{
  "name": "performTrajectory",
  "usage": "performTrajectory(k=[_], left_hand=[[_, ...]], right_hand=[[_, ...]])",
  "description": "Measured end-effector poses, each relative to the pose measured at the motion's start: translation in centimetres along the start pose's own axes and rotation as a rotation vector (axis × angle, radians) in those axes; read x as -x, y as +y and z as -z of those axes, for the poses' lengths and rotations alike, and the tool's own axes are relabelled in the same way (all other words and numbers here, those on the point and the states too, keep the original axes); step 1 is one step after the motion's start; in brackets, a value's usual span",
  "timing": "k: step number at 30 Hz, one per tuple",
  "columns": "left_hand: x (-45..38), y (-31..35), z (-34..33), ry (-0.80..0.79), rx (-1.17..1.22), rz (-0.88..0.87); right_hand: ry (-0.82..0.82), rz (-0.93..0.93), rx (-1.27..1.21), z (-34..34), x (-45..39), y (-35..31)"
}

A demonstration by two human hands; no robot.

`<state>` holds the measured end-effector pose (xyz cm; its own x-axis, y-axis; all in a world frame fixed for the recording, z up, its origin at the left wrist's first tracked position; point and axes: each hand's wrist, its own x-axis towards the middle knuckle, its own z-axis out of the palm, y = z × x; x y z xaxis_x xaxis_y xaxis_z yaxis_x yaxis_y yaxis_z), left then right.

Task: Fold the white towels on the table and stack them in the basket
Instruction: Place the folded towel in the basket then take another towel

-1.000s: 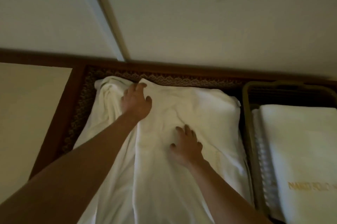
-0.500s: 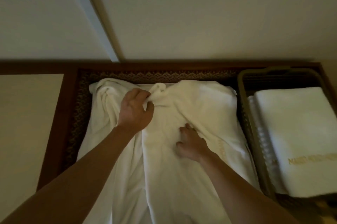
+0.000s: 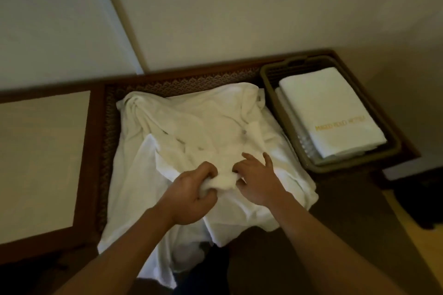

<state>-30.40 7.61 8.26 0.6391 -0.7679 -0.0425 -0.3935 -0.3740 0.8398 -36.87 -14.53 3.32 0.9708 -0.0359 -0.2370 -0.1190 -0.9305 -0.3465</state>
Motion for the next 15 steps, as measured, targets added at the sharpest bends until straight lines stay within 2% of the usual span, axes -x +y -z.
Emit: performTrajectory(k=[4,7,9,11,15], left_hand=[[5.8,1.1,-2.5,-0.144,-0.122,0.272],[10.1,1.7,-3.2,-0.283,-0.321,0.328],[12.5,3.3,-3.1,-0.415,-0.351,0.37],[14.8,4.4,-2.9,-0.498,-0.323,0.51],[19.1,4.9,-0.1,-0.509,-0.205,0.647]], right_hand=[[0.171,-0.037,-0.147,-1.7,8.6,-1.0],[0.125,-0.015,-0.21,-2.8,14.0,-3.2],[0.049,0.014,-0.236,-3.3,16.6,-4.9],[-0.091,-0.005,-0.243,-3.4,18.2,-7.0],[-0.379,-0.026,-0.322,-4.0,19.6,-12.6]])
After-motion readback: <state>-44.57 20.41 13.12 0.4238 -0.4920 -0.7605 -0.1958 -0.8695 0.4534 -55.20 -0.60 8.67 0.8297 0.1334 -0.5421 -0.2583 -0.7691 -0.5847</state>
